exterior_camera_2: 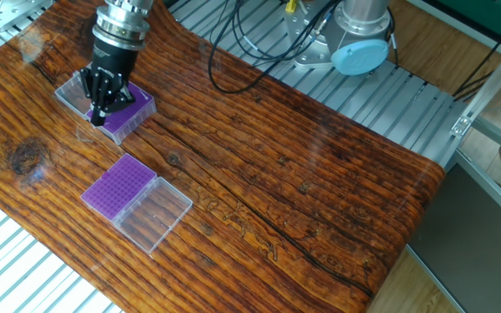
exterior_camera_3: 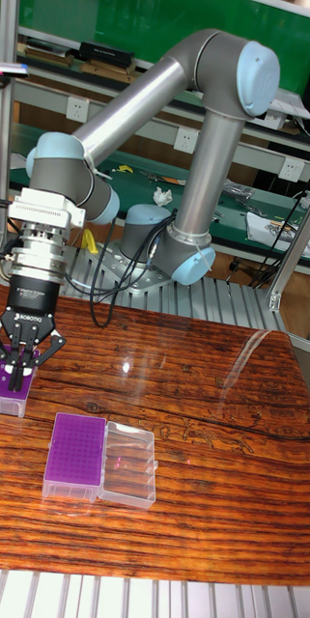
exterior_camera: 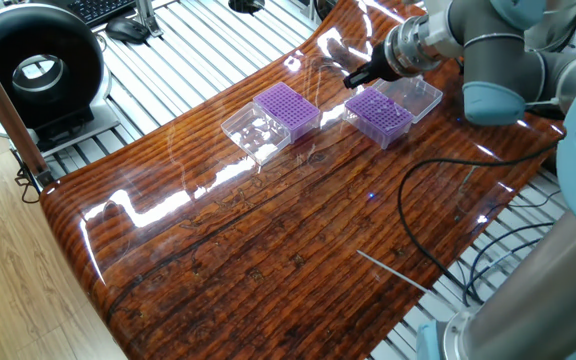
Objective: Transfer all small pipette tips from one holder to another
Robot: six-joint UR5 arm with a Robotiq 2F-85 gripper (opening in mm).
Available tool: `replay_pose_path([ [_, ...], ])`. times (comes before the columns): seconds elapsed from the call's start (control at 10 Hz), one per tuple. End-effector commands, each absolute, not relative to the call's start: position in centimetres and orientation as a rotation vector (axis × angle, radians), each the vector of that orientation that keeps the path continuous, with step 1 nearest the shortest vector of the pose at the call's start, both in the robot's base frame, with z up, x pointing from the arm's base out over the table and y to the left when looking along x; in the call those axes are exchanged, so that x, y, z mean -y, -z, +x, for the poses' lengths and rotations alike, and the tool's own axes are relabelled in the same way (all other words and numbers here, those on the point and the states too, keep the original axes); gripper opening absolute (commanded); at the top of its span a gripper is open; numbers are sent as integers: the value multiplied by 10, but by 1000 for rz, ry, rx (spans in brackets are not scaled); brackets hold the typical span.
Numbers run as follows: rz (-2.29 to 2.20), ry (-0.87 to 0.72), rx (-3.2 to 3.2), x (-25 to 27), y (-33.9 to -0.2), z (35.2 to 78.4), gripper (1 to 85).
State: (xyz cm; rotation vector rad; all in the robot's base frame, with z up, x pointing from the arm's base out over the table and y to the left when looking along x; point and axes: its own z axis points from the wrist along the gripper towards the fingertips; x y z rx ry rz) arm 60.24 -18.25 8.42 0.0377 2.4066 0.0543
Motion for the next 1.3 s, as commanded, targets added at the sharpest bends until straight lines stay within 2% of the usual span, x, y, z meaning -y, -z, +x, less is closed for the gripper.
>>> replay_pose_path([
  [0.0,56,-57,-2403,186,-79,602,10],
  [1.2,82,-58,-2380,182,-62,603,10],
])
